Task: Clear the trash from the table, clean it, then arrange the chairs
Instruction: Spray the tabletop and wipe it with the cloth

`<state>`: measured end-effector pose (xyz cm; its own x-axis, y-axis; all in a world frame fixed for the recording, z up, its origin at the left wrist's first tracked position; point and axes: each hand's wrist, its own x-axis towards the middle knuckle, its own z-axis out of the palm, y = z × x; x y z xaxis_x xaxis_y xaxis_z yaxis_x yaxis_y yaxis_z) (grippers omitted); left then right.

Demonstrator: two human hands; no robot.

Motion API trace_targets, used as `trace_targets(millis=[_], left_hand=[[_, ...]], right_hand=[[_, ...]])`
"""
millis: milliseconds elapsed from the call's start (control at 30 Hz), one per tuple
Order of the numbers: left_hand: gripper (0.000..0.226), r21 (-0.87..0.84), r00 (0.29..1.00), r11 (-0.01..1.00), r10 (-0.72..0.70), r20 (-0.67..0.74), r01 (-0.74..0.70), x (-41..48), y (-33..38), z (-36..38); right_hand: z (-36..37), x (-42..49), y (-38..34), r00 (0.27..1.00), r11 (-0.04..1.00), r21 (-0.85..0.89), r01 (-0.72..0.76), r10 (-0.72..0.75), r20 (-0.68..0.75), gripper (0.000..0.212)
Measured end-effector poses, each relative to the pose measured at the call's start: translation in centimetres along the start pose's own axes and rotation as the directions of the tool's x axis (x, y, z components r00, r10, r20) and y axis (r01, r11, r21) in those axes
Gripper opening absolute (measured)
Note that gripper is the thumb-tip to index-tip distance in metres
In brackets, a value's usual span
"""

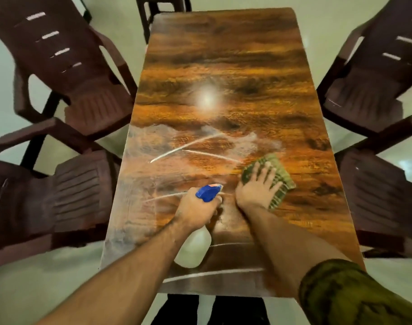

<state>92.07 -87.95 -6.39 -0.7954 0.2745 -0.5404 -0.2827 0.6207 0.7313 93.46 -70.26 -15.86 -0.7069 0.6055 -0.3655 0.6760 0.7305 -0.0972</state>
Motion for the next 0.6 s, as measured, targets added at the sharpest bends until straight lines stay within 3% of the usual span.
trace_targets(millis=[67, 133, 167, 200, 233, 300, 333, 367, 433, 500, 567, 600], left_hand=[[0.03, 0.045, 0.998, 0.998, 0.031, 0.046, -0.033, 0.8, 0.0, -1.2], [0.025, 0.046, 0.996, 0.997, 0.064, 0.055, -0.067, 1.4, 0.6, -1.7], [0.018, 0.055, 0.992, 0.994, 0.087, 0.096, -0.092, 1.6, 0.6, -2.2], [0.01, 0.056, 0.985, 0.992, 0.102, 0.137, -0.11, 1.9, 0.7, -2.5], [0.009, 0.047, 0.981, 0.993, 0.102, 0.164, -0.111, 2.1, 0.8, -2.8], [0.013, 0.05, 0.977, 0.993, 0.093, 0.193, -0.104, 2.7, 1.1, -3.1], [0.016, 0.054, 0.976, 0.994, 0.086, 0.2, -0.099, 3.1, 1.2, -3.2], [0.019, 0.07, 0.974, 0.993, 0.076, 0.213, -0.092, 3.6, 1.5, -3.5], [0.023, 0.094, 0.971, 0.992, 0.059, 0.231, -0.082, 4.6, 2.1, -3.7], [0.025, 0.077, 0.969, 0.995, 0.037, 0.242, -0.057, 5.7, 2.6, -3.7], [0.021, 0.093, 0.97, 0.995, 0.017, 0.242, -0.04, 7.0, 3.4, -3.6], [0.02, 0.129, 0.97, 0.99, 0.019, 0.242, -0.051, 7.9, 3.7, -3.3]], right_hand=[[2.1, -3.9, -1.5, 0.944, 0.935, -0.133, 0.329, -0.33, 0.015, 0.08], [3.2, -7.1, 0.5, 0.76, 0.739, -0.178, 0.65, -0.637, 0.13, 0.079], [4.1, -8.7, 1.9, 0.706, 0.686, -0.168, 0.708, -0.693, 0.147, 0.08], [4.7, -9.7, 3.6, 0.707, 0.688, -0.166, 0.707, -0.694, 0.136, 0.081], [5.0, -10.3, 5.2, 0.775, 0.755, -0.177, 0.632, -0.622, 0.114, 0.082], [5.0, -10.7, 7.1, 0.978, 0.975, -0.096, 0.203, -0.206, -0.033, 0.078], [4.5, -10.3, 7.1, 0.994, 0.998, 0.006, -0.055, 0.055, -0.097, 0.073], [3.9, -9.4, 5.9, 0.96, 0.964, 0.089, -0.251, 0.26, -0.104, 0.07], [3.4, -7.5, 2.9, 0.902, 0.897, 0.141, -0.419, 0.429, -0.055, 0.073], [3.3, -5.5, 0.8, 0.933, 0.936, 0.106, -0.336, 0.346, -0.097, 0.077], [3.5, -3.2, 0.6, 0.995, 0.997, -0.075, -0.013, 0.005, -0.102, 0.08], [3.1, -1.9, 1.1, 0.975, 0.967, -0.141, 0.211, -0.219, -0.043, 0.079]])
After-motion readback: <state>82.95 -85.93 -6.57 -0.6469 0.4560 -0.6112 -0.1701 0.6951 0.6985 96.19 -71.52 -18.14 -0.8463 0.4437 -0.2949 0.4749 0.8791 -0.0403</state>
